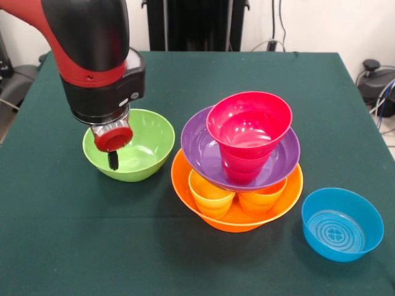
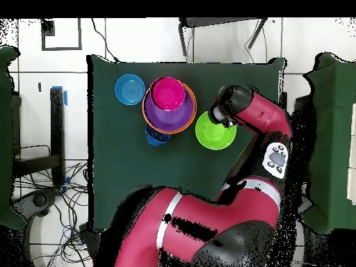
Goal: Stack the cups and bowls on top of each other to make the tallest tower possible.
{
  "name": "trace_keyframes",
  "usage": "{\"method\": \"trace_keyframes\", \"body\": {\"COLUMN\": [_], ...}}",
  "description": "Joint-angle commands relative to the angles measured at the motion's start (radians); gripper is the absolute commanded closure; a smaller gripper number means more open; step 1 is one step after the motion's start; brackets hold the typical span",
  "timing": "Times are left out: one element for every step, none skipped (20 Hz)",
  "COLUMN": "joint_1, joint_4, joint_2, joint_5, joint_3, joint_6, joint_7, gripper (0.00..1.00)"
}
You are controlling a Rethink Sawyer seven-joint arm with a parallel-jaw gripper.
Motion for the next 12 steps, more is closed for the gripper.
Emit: {"method": "trace_keyframes", "body": {"joint_1": [-0.003,-0.006,-0.008,-0.011,-0.011,-0.013,-0.012,-0.014,-0.014,-0.013,-0.012,-0.013], "joint_4": [-0.001,-0.002,-0.004,-0.003,-0.004,-0.006,-0.005,0.0,0.001,0.008,0.012,0.015], "joint_2": [0.058,0.061,0.064,0.064,0.066,0.069,0.07,0.068,0.07,0.067,0.066,0.062], "joint_5": [0.024,0.025,0.026,0.027,0.026,0.027,0.027,0.028,0.03,0.032,0.034,0.034], "joint_3": [0.131,0.135,0.139,0.142,0.142,0.144,0.144,0.147,0.148,0.151,0.151,0.15], "joint_6": [-0.1,-0.114,-0.127,-0.135,-0.142,-0.147,-0.154,-0.159,-0.163,-0.167,-0.17,-0.164], "joint_7": [0.125,0.122,0.119,0.115,0.114,0.112,0.113,0.109,0.108,0.108,0.109,0.108], "gripper": [0.0,0.0,0.0,0.0,0.0,0.0,0.0,0.0,0.0,0.0,0.0,0.0]}}
